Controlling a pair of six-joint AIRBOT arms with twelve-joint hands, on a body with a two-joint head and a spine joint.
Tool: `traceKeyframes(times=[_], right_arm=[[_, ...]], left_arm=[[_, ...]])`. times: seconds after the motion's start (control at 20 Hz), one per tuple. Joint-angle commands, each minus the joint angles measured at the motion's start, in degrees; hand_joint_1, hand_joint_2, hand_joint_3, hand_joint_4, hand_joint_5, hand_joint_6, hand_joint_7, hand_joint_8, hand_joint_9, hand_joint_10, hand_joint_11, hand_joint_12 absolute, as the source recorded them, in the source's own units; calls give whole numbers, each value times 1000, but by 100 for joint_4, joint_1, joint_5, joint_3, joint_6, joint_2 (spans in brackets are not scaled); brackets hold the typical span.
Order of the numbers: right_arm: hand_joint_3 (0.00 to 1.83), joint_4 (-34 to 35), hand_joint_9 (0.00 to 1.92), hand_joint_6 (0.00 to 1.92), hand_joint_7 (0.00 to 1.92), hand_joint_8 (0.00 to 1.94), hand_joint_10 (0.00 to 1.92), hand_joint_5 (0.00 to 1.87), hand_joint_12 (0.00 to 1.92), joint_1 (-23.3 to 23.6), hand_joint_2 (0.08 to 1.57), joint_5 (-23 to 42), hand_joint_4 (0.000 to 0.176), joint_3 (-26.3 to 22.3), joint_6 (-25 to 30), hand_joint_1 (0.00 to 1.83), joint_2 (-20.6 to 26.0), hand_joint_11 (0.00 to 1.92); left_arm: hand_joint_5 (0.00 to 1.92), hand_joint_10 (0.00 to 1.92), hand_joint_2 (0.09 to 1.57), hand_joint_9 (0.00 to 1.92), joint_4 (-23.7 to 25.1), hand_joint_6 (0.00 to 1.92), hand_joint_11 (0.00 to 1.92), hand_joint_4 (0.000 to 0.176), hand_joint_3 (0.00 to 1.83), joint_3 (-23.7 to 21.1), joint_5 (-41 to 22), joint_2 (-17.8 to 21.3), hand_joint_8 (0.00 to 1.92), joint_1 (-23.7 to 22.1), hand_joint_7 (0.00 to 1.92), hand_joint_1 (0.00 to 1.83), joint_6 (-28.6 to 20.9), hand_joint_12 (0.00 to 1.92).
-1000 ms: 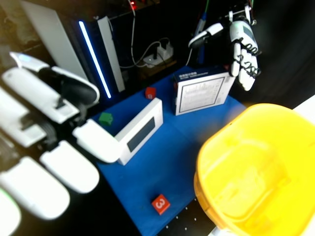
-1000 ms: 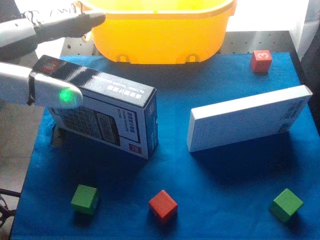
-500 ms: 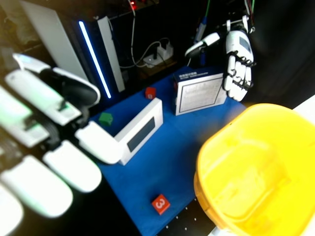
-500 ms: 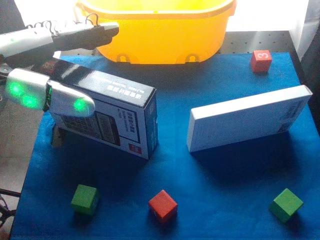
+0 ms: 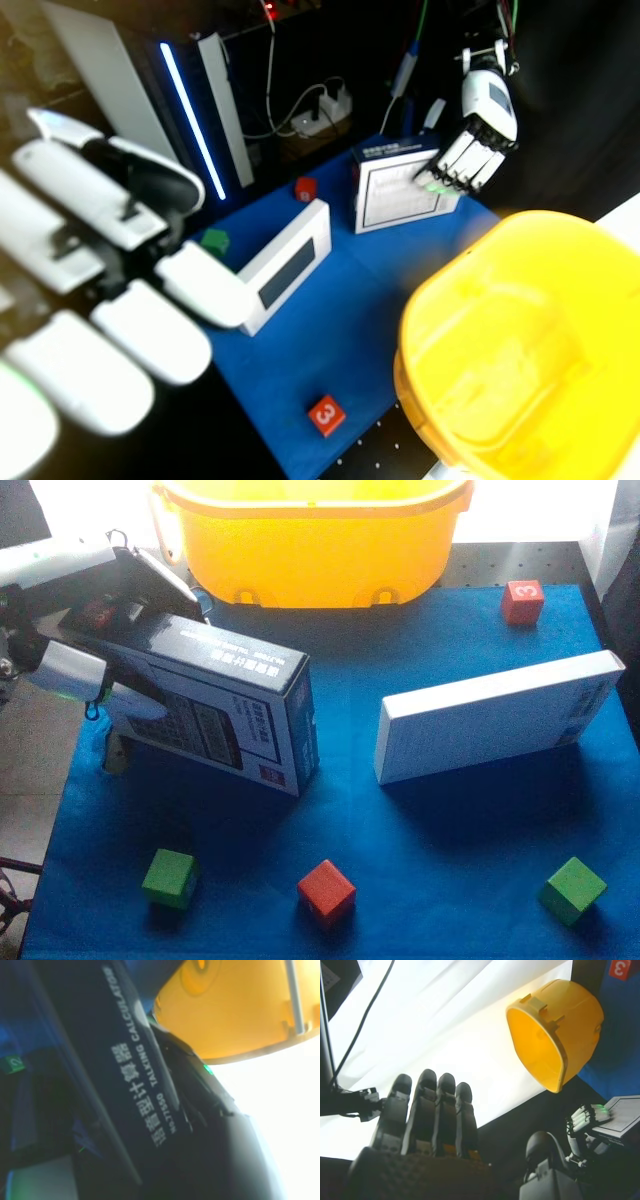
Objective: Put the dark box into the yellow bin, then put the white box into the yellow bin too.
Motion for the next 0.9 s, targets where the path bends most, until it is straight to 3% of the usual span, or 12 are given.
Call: traceKeyframes(times=[0.0,0.1,0.15,0.25,0.3,0.45,0.55,0.6,0.65,0.75,0.8,0.85], right_arm=[[0,53,276,1,330,2,5,315,86,53,1055,663,0,4,2,0,-1,11],[0,53,278,0,328,1,5,310,82,52,1059,665,0,6,2,0,-1,7],[0,54,281,0,331,2,6,310,87,50,1060,666,0,7,2,0,-1,16],[5,55,284,0,331,2,6,309,87,46,1077,667,0,10,2,0,-1,12],[7,57,288,0,333,2,7,309,92,46,1083,668,0,12,2,0,-1,22],[3,72,262,0,314,0,0,292,55,45,1092,671,0,17,2,0,-1,2],[1,88,261,1,315,1,0,293,61,45,1088,679,0,20,2,0,-9,14],[2,99,274,1,322,3,5,293,68,45,1091,686,0,20,2,0,-10,30],[3,99,280,0,323,3,7,291,70,45,1094,699,0,21,2,0,-15,33],[0,120,308,4,347,10,14,303,79,45,1066,725,0,44,2,0,-71,40],[0,131,288,0,327,2,4,294,70,43,1053,735,0,68,2,0,-122,13],[0,143,283,1,324,1,2,295,74,1,1040,753,0,104,2,0,-196,13]], left_arm=[[1270,1058,1016,1106,-262,315,885,0,1,31,-364,-41,542,-54,1200,1398,13,1204],[1118,908,1025,1123,-407,644,920,0,4,58,-458,-36,616,-59,1168,1403,13,917],[1093,905,1031,1127,-498,691,934,0,0,67,-556,-30,608,-60,1169,1402,5,871],[1050,861,1024,1164,-627,798,981,0,0,96,-807,-7,354,-60,1267,1403,-170,797],[1038,755,1019,1194,-723,824,1005,0,5,95,-953,12,455,-60,1240,1402,-196,689],[1112,823,1015,1156,-1081,681,1055,0,0,91,-1385,79,423,-72,1266,1403,-196,638],[1115,918,1027,1100,-1238,697,992,0,0,95,-1596,102,463,-139,1232,1398,-194,799],[1227,519,1027,1067,-1319,457,785,0,4,98,-1704,104,754,-208,1161,1289,-183,942],[1215,924,1036,1010,-1419,466,760,0,1,98,-1815,103,717,-261,1156,1372,-153,985],[1143,1045,1057,967,-1650,661,758,0,1,115,-2051,99,791,-379,1089,1387,-95,947],[1244,690,1043,997,-1764,424,676,0,0,130,-2136,100,886,-432,1098,1287,-43,1049],[1326,524,1032,1059,-1885,217,665,0,0,155,-2197,100,924,-484,1109,1277,7,1123]])
